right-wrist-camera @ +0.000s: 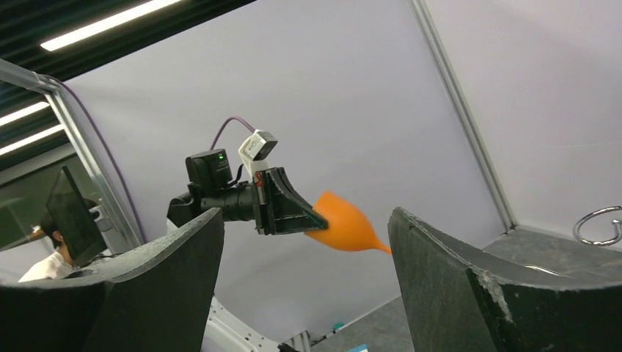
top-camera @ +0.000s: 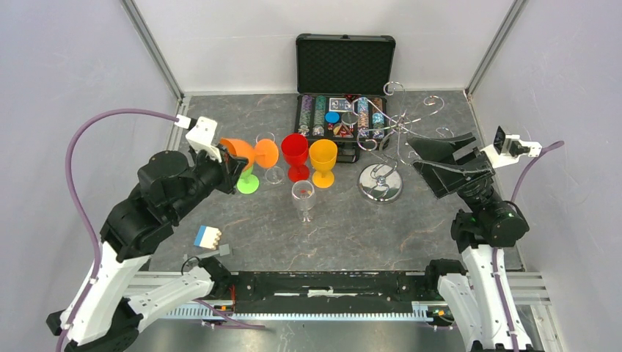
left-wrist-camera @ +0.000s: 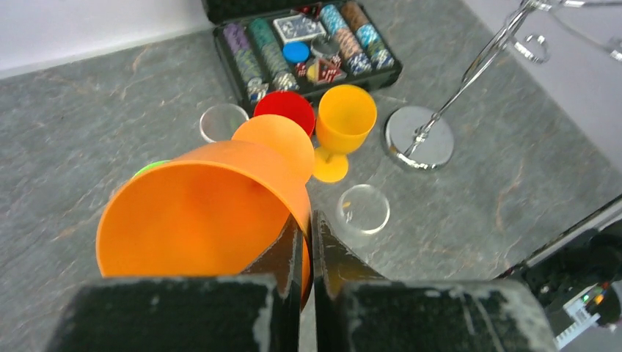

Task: Take the wine glass off the wine glass rack

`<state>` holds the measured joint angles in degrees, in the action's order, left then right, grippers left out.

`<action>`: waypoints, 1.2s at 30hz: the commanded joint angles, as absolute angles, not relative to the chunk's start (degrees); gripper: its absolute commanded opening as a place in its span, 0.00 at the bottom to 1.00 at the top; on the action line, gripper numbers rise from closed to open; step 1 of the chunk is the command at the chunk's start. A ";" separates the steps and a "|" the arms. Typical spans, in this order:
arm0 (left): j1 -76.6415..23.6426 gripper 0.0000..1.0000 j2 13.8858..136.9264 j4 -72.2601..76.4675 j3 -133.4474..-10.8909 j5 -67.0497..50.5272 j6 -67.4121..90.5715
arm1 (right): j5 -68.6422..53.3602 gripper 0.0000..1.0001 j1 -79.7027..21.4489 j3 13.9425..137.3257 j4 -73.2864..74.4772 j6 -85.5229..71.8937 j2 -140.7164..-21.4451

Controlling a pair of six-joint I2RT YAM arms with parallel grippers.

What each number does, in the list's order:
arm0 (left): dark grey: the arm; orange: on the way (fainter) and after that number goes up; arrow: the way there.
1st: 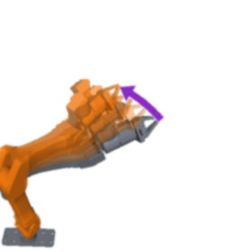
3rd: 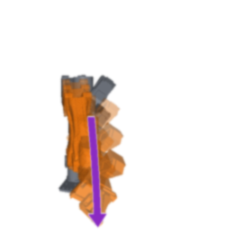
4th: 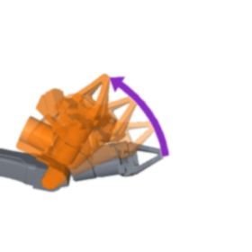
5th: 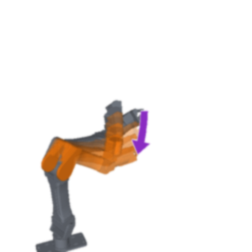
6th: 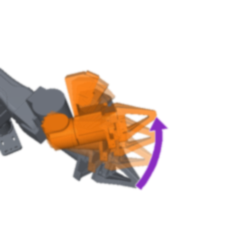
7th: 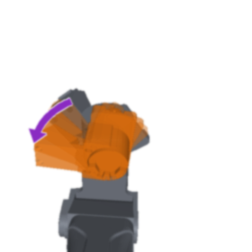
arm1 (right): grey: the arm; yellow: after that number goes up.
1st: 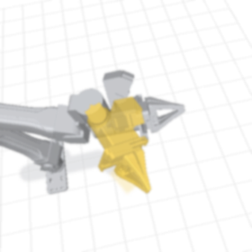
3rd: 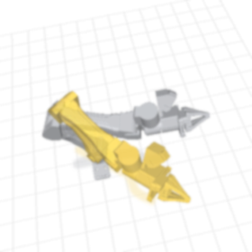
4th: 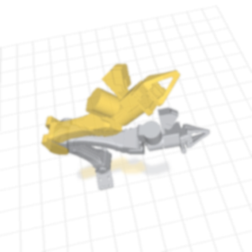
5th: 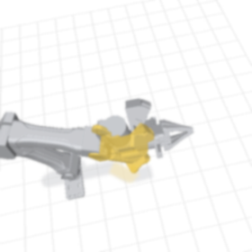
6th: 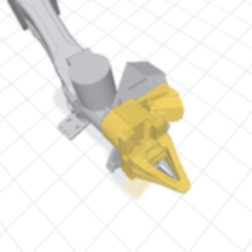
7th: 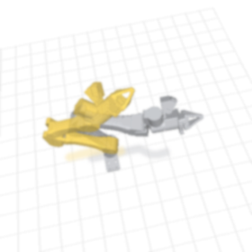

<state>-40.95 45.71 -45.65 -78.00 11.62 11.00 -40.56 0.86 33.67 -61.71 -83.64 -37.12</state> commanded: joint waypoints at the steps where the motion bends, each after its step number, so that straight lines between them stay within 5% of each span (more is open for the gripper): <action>1: -40.96 0.02 48.71 -58.81 -82.80 12.31 6.32 | -41.56 0.87 1.03 36.80 -53.50 -74.01 -35.19; 15: -40.97 0.02 64.99 -62.78 -77.44 8.56 8.06 | -38.95 0.88 1.01 41.92 -32.89 -59.74 -32.40; 36: -40.95 0.03 71.11 -47.43 -63.82 7.46 11.87 | -37.62 0.87 0.98 42.45 -27.55 -57.17 -32.08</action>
